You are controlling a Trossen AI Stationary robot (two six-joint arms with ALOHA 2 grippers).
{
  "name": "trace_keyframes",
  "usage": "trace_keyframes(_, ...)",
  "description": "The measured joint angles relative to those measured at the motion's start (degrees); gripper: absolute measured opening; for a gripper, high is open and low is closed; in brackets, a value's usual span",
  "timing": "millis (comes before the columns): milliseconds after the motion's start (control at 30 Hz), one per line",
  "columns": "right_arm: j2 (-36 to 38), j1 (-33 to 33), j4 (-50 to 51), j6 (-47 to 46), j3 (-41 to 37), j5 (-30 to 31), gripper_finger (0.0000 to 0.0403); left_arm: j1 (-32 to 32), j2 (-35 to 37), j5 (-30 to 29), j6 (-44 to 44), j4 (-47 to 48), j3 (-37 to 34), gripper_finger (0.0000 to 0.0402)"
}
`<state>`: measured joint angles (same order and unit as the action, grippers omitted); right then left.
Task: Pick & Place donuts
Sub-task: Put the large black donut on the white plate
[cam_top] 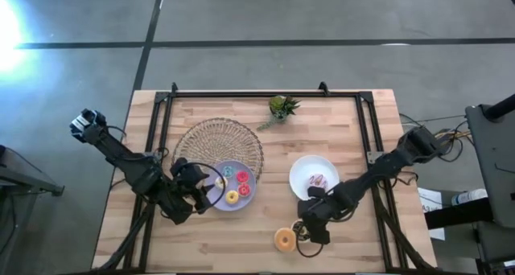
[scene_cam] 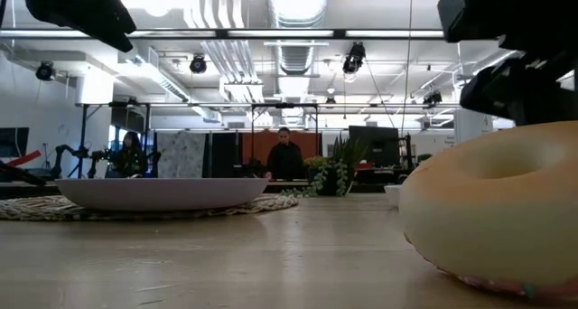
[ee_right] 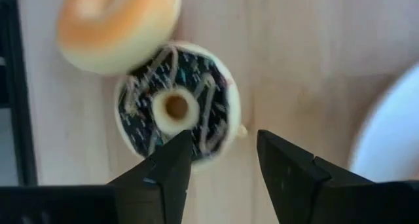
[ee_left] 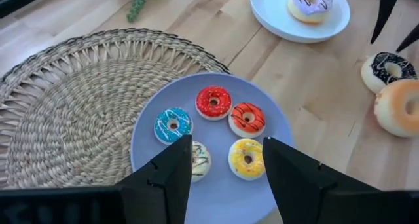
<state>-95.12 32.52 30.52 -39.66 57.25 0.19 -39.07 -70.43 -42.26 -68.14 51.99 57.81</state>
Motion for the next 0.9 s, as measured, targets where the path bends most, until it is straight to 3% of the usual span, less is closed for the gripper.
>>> trace_keyframes(500,-10.2,-0.7,-0.4,5.1,5.2,0.0,0.0190,0.0,0.0,0.2,-0.2,-0.6,0.0,0.0161)
trace_keyframes(600,-10.7,-0.9,1.1,5.5,5.4,0.1,0.0152,0.0,0.0,0.2,-0.2,-0.4,0.0,0.0161)
trace_keyframes(800,-7.2,-1.6,3.7,7.2,6.3,0.9,0.0032,0.0,0.0,0.2,0.1,0.0,0.0,0.0161)
trace_keyframes(900,-2.8,-2.2,9.1,7.9,8.9,8.0,0.0021,0.1,0.0,0.2,0.2,0.3,0.0,0.0161)
